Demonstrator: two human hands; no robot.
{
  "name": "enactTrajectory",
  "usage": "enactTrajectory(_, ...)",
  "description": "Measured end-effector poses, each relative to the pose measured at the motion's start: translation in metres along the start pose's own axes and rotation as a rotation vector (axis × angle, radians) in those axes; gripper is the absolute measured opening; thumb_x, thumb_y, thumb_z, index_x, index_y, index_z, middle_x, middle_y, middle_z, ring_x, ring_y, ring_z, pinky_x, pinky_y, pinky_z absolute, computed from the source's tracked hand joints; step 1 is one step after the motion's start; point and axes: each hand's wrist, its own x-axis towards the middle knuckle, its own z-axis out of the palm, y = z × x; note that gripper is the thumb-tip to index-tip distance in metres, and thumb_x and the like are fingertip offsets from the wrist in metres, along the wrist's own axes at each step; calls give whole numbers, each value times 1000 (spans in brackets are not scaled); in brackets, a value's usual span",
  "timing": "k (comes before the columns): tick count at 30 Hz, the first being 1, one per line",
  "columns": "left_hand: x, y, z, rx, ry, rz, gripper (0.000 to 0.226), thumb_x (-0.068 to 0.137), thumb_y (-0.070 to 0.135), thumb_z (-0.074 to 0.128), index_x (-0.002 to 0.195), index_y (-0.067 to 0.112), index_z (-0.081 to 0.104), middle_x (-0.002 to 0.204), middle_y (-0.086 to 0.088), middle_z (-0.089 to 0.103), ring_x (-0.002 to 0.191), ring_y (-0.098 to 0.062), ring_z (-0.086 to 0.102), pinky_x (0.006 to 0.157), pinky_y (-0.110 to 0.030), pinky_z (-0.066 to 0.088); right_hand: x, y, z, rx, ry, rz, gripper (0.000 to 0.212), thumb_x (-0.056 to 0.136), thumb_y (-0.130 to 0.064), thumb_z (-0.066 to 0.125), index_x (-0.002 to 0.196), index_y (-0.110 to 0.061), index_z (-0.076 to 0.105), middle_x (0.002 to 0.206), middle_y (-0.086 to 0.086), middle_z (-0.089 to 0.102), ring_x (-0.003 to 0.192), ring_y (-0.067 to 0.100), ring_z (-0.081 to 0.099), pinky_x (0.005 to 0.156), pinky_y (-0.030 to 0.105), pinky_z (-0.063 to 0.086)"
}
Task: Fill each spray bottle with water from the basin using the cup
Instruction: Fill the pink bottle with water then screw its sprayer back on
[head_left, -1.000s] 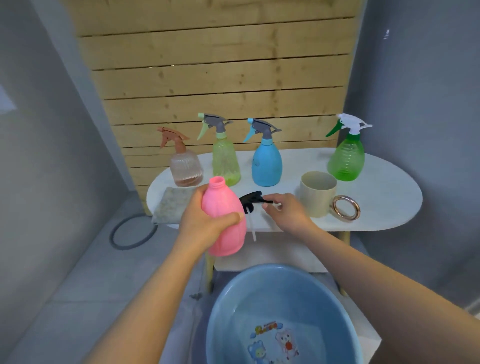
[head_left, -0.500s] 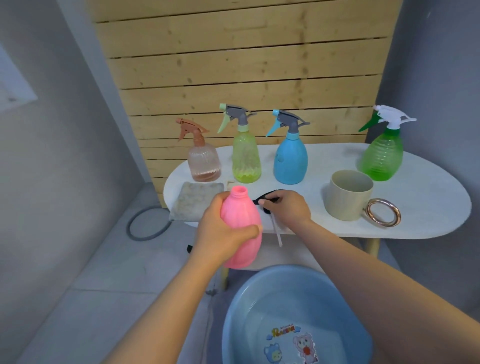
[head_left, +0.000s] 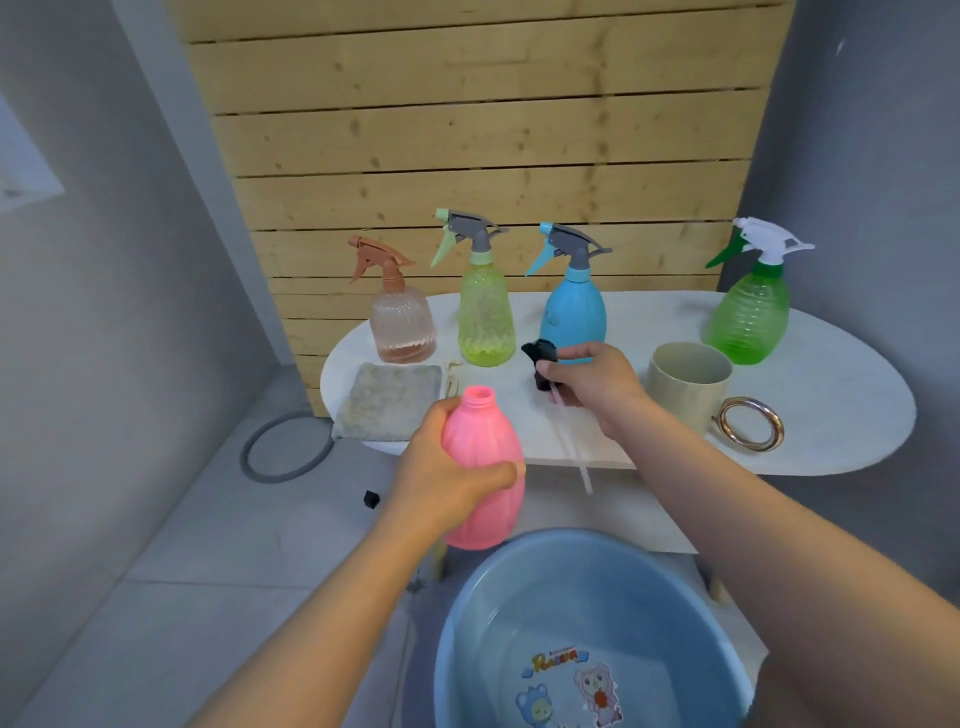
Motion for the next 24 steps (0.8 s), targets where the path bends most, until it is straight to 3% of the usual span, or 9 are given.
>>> enactTrajectory(3,-4,3,6,-7,-30,14,62,63,13,83,101,41,43,98,20,53,86,3,52,66,-20,45,-18,-19,-14,254,-76,-67,38,87,-5,65,123,-1,51,91,11,66,74,23,66,84,34,55)
enactTrajectory(7,-10,8,18,5,-66,26,60,46,31,77,93,48,44,101,20,53,90,2,53,69,-25,46,-45,-41,-32,422,-86,-314,32,93,0,52,124,-2,52,93,8,67,86,23,65,91,33,52)
enactTrajectory(11,-13,9,28,37,-82,45,65,46,32,75,104,44,46,102,16,56,89,-1,56,70,-26,49,-69,-66,-43,519,-114,-510,28,93,3,49,113,-15,57,101,6,66,94,22,64,93,31,51)
enactTrajectory(13,-13,9,33,61,-86,53,69,48,30,77,110,39,47,102,14,58,89,-4,58,72,-28,49,-78,-74,-45,547,-143,-567,30,93,3,48,118,-13,55,105,8,64,99,25,63,96,34,50)
enactTrajectory(17,-13,6,41,109,-119,46,74,46,30,78,112,37,47,101,16,57,91,-9,58,75,-31,49,-89,-81,-44,576,-144,-618,33,93,3,49,122,-14,51,105,5,64,98,21,64,98,37,47)
enactTrajectory(24,-12,6,56,136,-152,45,78,52,28,81,122,35,48,110,8,58,98,-15,58,84,-36,51,-89,-75,-45,615,-178,-631,35,89,-3,55,122,-13,52,109,9,63,109,32,59,100,42,44)
